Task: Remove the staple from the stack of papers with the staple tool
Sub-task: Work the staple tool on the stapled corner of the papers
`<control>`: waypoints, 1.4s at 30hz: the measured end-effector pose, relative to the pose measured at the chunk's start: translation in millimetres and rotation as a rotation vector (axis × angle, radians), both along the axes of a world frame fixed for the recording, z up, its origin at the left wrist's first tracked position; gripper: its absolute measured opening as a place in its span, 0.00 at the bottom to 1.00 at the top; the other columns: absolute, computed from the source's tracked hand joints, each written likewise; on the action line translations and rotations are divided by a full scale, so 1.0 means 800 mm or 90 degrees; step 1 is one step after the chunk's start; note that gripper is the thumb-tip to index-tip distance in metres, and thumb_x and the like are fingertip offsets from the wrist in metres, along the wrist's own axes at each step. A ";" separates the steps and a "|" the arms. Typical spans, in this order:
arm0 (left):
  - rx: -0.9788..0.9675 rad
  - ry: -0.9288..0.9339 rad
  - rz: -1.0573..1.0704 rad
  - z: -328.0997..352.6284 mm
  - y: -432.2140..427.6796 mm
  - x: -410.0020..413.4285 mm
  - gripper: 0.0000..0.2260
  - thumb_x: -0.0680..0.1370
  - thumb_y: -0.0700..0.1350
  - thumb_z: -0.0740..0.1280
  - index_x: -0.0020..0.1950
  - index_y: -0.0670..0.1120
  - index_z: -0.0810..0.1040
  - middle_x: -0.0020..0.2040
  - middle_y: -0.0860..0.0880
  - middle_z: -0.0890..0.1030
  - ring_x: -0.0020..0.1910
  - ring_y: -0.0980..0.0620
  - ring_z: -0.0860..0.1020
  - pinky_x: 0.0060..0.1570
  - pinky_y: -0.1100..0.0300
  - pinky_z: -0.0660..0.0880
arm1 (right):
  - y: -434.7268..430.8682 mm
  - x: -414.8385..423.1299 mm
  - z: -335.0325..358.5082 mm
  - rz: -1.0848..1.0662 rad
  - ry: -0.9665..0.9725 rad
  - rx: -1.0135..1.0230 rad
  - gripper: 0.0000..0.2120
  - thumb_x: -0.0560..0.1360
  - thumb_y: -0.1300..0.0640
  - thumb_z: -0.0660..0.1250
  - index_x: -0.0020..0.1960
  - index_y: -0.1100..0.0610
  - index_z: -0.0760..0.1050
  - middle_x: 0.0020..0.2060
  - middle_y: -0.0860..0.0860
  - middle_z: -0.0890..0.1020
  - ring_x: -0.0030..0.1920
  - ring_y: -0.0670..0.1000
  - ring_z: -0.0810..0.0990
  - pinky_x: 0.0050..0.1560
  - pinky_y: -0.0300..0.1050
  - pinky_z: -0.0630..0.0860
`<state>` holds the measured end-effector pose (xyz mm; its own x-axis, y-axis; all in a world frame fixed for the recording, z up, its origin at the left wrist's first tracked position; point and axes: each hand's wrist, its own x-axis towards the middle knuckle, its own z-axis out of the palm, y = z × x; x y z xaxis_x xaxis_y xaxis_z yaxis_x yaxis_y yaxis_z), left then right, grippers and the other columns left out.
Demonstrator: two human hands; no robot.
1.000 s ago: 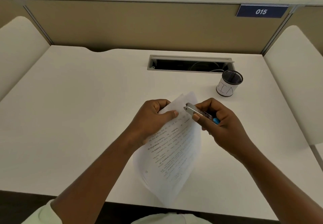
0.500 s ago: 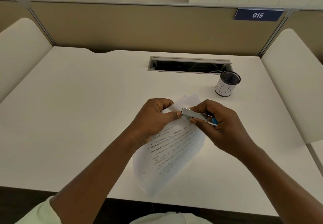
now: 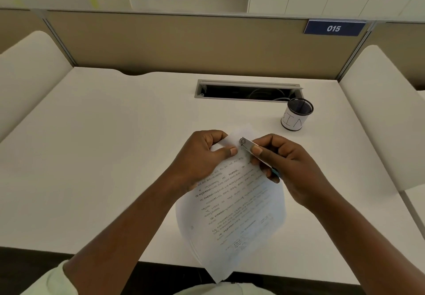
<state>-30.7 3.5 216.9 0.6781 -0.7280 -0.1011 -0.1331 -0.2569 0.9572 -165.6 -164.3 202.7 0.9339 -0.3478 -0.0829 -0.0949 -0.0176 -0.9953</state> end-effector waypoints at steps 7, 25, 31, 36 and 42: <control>0.045 0.013 0.019 -0.005 0.013 -0.007 0.05 0.78 0.48 0.72 0.46 0.48 0.85 0.42 0.49 0.88 0.40 0.47 0.87 0.46 0.46 0.84 | -0.022 -0.004 0.023 -0.084 -0.043 0.143 0.08 0.77 0.48 0.71 0.49 0.53 0.82 0.38 0.53 0.83 0.30 0.46 0.73 0.26 0.36 0.70; -0.045 0.200 0.060 -0.001 0.010 -0.012 0.06 0.76 0.48 0.74 0.41 0.47 0.85 0.42 0.44 0.87 0.38 0.49 0.84 0.45 0.54 0.81 | 0.039 -0.025 -0.003 -0.097 -0.056 -0.457 0.06 0.78 0.52 0.72 0.53 0.48 0.78 0.49 0.38 0.82 0.49 0.44 0.78 0.43 0.33 0.73; -0.055 0.238 0.071 0.001 0.005 -0.012 0.08 0.75 0.45 0.75 0.36 0.47 0.82 0.36 0.48 0.85 0.34 0.51 0.82 0.39 0.57 0.79 | 0.042 -0.023 -0.001 -0.099 -0.076 -0.494 0.05 0.77 0.55 0.72 0.51 0.53 0.78 0.48 0.46 0.83 0.47 0.45 0.79 0.44 0.41 0.76; -0.059 0.274 0.086 0.003 0.003 -0.009 0.09 0.74 0.42 0.75 0.35 0.46 0.81 0.35 0.46 0.83 0.33 0.50 0.81 0.37 0.57 0.80 | 0.040 -0.020 -0.004 -0.085 -0.096 -0.494 0.05 0.77 0.57 0.74 0.52 0.54 0.79 0.47 0.45 0.81 0.47 0.45 0.79 0.43 0.43 0.76; -0.060 0.314 0.100 0.003 0.001 -0.010 0.09 0.73 0.41 0.76 0.35 0.45 0.79 0.36 0.45 0.82 0.32 0.49 0.79 0.35 0.59 0.79 | 0.023 -0.019 -0.006 -0.033 -0.168 -0.616 0.07 0.76 0.59 0.73 0.54 0.56 0.82 0.49 0.48 0.81 0.48 0.50 0.81 0.44 0.53 0.80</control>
